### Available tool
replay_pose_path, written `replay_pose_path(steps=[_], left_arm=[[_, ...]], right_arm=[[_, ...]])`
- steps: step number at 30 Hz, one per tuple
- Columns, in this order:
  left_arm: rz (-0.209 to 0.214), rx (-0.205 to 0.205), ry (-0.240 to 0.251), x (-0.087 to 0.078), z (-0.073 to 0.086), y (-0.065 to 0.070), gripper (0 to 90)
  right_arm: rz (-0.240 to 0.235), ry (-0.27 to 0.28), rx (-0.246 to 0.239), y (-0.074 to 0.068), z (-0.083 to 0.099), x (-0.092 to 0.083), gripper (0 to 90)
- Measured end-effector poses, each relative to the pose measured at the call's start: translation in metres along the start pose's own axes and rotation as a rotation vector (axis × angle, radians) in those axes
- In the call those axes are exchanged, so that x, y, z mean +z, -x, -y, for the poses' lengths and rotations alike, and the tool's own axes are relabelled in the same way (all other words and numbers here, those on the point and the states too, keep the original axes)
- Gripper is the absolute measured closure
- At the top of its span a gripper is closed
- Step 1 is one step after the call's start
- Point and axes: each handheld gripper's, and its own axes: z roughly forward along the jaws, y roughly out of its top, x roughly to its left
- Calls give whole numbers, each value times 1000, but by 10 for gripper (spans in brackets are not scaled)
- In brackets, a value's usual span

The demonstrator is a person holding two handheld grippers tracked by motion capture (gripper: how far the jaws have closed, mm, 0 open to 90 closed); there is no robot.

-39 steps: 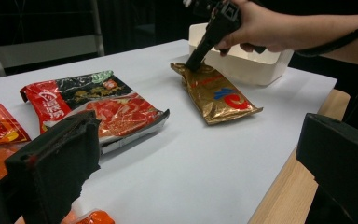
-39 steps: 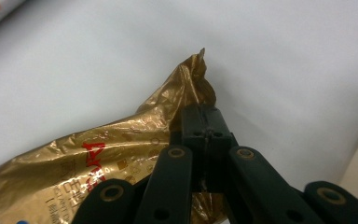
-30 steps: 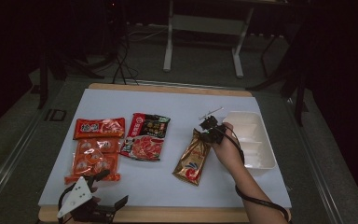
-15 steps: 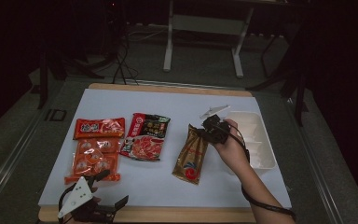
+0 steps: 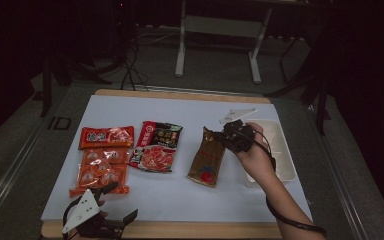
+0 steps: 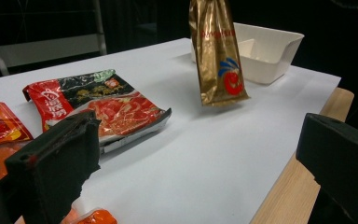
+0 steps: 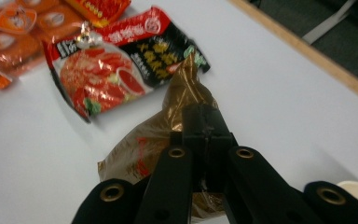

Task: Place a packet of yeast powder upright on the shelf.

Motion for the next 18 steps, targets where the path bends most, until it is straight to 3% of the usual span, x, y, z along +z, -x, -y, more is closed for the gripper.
replay_pose_path(steps=[9,18], left_arm=[[-1,-2,0,0,0,0,2],[-11,-8,1,-1,1,0,2]], right_arm=[[24,54,8,13,-10,-24,900],[88,91,-13,32,-22,-47,900]])
